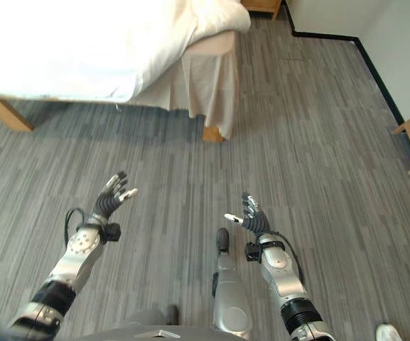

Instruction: Making the bed.

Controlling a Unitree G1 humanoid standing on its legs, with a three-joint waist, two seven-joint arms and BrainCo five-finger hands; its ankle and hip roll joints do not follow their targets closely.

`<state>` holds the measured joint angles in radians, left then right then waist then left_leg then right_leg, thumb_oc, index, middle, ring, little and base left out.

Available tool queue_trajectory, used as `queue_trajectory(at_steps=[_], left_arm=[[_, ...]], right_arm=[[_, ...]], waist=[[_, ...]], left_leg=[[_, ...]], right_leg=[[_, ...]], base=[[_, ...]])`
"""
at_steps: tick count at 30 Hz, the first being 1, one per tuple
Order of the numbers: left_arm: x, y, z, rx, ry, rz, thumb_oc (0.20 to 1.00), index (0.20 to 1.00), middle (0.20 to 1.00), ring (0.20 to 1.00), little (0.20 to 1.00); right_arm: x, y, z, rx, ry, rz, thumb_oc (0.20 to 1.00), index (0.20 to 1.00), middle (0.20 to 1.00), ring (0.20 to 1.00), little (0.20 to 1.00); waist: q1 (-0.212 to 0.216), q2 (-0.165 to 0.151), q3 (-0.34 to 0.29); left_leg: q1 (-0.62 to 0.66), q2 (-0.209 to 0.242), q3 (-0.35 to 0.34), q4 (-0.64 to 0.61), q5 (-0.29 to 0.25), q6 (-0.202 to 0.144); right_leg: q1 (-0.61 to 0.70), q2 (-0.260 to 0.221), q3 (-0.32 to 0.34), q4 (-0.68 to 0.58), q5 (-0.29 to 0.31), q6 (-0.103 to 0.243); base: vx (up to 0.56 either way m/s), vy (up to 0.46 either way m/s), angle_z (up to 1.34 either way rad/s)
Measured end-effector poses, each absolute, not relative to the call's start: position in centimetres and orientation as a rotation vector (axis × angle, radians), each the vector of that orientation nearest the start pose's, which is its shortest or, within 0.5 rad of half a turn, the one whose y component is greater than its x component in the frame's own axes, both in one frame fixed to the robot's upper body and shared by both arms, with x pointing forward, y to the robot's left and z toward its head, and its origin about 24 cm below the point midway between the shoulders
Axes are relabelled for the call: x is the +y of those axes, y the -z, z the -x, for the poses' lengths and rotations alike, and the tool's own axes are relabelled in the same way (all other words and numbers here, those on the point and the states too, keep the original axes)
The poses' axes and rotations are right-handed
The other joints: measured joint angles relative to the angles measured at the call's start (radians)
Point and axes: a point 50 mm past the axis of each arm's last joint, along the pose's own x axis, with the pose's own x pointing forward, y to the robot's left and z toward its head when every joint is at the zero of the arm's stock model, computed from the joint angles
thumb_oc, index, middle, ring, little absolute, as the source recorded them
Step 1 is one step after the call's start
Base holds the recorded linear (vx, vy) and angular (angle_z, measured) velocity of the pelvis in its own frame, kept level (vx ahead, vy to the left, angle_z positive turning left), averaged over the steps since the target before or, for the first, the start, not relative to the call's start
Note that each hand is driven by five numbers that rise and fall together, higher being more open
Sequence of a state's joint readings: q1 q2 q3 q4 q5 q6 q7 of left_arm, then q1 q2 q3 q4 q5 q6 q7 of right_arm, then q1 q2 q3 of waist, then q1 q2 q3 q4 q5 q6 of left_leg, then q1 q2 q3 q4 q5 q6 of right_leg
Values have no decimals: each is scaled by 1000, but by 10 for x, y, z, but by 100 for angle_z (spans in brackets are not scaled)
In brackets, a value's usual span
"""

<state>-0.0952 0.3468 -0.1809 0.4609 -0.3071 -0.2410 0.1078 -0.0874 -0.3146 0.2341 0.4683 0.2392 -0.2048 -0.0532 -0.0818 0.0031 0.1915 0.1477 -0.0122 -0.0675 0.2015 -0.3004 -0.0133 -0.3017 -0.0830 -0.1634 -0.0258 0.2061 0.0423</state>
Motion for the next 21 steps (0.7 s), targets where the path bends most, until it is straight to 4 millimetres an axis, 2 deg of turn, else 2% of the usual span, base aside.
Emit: queue_trajectory(at_steps=[1, 2, 3, 4, 5, 6, 7, 8, 9, 10, 11, 12, 13, 14, 15, 16, 17, 18, 19, 21], left_arm=[[210, 16, -252, 170, -70, -78, 1000, 1000, 1000, 1000, 1000], [212, 25, -243, 203, -114, -44, 1000, 1000, 1000, 1000, 1000], [214, 28, -240, 214, -138, -32, 1000, 1000, 1000, 1000, 1000], [216, 27, -240, 212, -155, -18, 1000, 1000, 1000, 1000, 1000], [218, 22, -243, 191, -153, -23, 1000, 1000, 1000, 1000, 1000], [222, 18, -247, 177, -156, -48, 1000, 1000, 1000, 1000, 1000], [225, 15, -249, 169, -157, -61, 1000, 1000, 1000, 1000, 1000], [224, 4, -261, 128, -166, -58, 1000, 1000, 1000, 1000, 1000], [222, 4, -262, 125, -173, -27, 1000, 1000, 1000, 1000, 1000], [223, 6, -260, 134, -177, -25, 1000, 1000, 1000, 1000, 1000], [219, 4, -262, 114, -163, -22, 1000, 1000, 1000, 1000, 1000], [214, 3, -263, 97, -154, -3, 1000, 1000, 1000, 1000, 1000], [210, 5, -260, 103, -142, 2, 1000, 1000, 1000, 1000, 1000], [209, 12, -252, 124, -149, 16, 1000, 1000, 1000, 1000, 1000], [209, 14, -245, 133, -151, 20, 1000, 1000, 1000, 1000, 1000], [210, 15, -240, 135, -156, 27, 1000, 1000, 1000, 1000, 1000], [217, 15, -232, 129, -182, 31, 1000, 1000, 1000, 1000, 1000], [223, 17, -228, 139, -207, 29, 1000, 1000, 1000, 1000, 1000], [223, 19, -226, 148, -214, 33, 1000, 1000, 1000, 1000, 1000], [218, 14, -233, 129, -179, 17, 1000, 1000, 1000, 1000, 1000]], right_arm=[[-188, 22, -255, 212, -74, 144, 1000, 1000, 1000, 1000, 1000], [-189, 16, -261, 198, -88, 165, 1000, 1000, 1000, 1000, 1000], [-188, 10, -267, 174, -94, 165, 1000, 1000, 1000, 1000, 1000], [-191, 0, -269, 133, -97, 179, 1000, 1000, 1000, 1000, 1000], [-196, -4, -267, 115, -89, 190, 1000, 1000, 1000, 1000, 1000], [-201, -5, -270, 112, -55, 186, 1000, 1000, 1000, 1000, 1000], [-202, -4, -269, 115, -38, 179, 1000, 1000, 1000, 1000, 1000], [-215, -4, -271, 118, 42, 186, 1000, 1000, 1000, 1000, 1000], [-219, -8, -277, 106, 73, 187, 1000, 1000, 1000, 1000, 1000], [-217, -10, -280, 97, 68, 187, 1000, 1000, 1000, 1000, 1000], [-220, -14, -275, 76, 67, 194, 1000, 1000, 1000, 1000, 1000], [-223, -14, -274, 80, 64, 210, 1000, 1000, 1000, 1000, 1000], [-225, -9, -272, 109, 60, 223, 1000, 1000, 1000, 1000, 1000], [-224, -4, -270, 126, 46, 224, 1000, 1000, 1000, 1000, 1000], [-223, -3, -268, 128, 45, 221, 1000, 1000, 1000, 1000, 1000], [-223, -3, -264, 123, 45, 217, 1000, 1000, 1000, 1000, 1000], [-217, -4, -263, 109, 37, 195, 1000, 1000, 1000, 1000, 1000], [-207, 0, -260, 117, 30, 160, 1000, 1000, 1000, 1000, 1000], [-201, 6, -254, 130, 20, 142, 1000, 1000, 1000, 1000, 1000], [-192, 7, -251, 126, 8, 109, 1000, 1000, 1000, 1000, 1000]], waist=[[5, 9, -10], [16, 33, -16], [19, 31, -16], [34, 23, -17], [50, 4, -13], [72, -29, 0], [72, -50, 4], [85, -97, 19], [89, -93, 27], [101, -91, 28], [111, -72, 19], [116, -48, 22], [125, -40, 17], [152, -41, 9], [184, -39, 0], [195, -31, -15], [198, -25, -31], [195, -62, -50], [191, -85, -78], [221, -115, -82]], left_leg=[[0, 12, 3, 46, 5, -14], [-58, 41, 22, 226, 34, -37], [-100, 52, 29, 334, 97, -55], [-228, 67, 73, 566, 287, 8], [-345, 86, 86, 736, 475, 57], [-439, 97, 77, 817, 410, 32], [-484, 95, 69, 818, 389, 17], [-651, 95, 70, 701, 367, -4], [-697, 111, 91, 566, 375, -4], [-708, 108, 106, 485, 381, 4], [-697, 71, 150, 253, 368, -15], [-643, 31, 135, 32, 364, -30], [-580, -16, 131, -144, 364, -30], [-524, -41, 148, -234, 365, -27], [-511, -54, 205, -209, 369, -11], [-496, -53, 296, -152, 345, 13], [-456, -32, 350, -137, 387, 124], [-443, -37, 379, -121, 396, 134], [-414, -42, 389, -137, 397, 140], [-334, -65, 380, -177, 401, 139]], right_leg=[[0, 13, 6, 39, 27, -4], [1, 47, 13, 108, -3, -66], [2, 58, 6, 148, -46, -118], [20, 82, 2, 184, -101, -197], [51, 84, 11, 176, -137, -219], [101, 93, 32, 161, -148, -223], [123, 89, 31, 152, -163, -231], [223, 87, 31, 93, -210, -228], [287, 95, 31, 58, -213, -177], [335, 95, 36, 36, -231, -158], [431, 101, 29, -62, -259, -122], [468, 113, 36, -73, -293, -119], [517, 113, 38, -72, -327, -110], [548, 111, 62, -44, -360, -97], [592, 113, 81, -50, -385, -74], [630, 124, 91, -57, -409, -59], [661, 144, 114, -9, -454, -45], [641, 127, 115, 72, -482, -32], [606, 108, 111, 168, -496, -14], [440, 55, 106, 565, -449, 150]], base=[[503, -506, -15], [444, -584, -35], [542, -718, -42], [383, -516, -24], [369, -387, -37], [531, -363, -27], [363, -193, -10], [415, -135, -1], [511, -43, -33], [1198, -65, -67], [1045, -44, -45], [918, -46, -13], [416, -31, -19], [586, -22, -50], [525, 7, -61], [335, 14, -54], [472, 27, -33], [300, 19, -25], [448, 54, -17], [352, 65, -36]])
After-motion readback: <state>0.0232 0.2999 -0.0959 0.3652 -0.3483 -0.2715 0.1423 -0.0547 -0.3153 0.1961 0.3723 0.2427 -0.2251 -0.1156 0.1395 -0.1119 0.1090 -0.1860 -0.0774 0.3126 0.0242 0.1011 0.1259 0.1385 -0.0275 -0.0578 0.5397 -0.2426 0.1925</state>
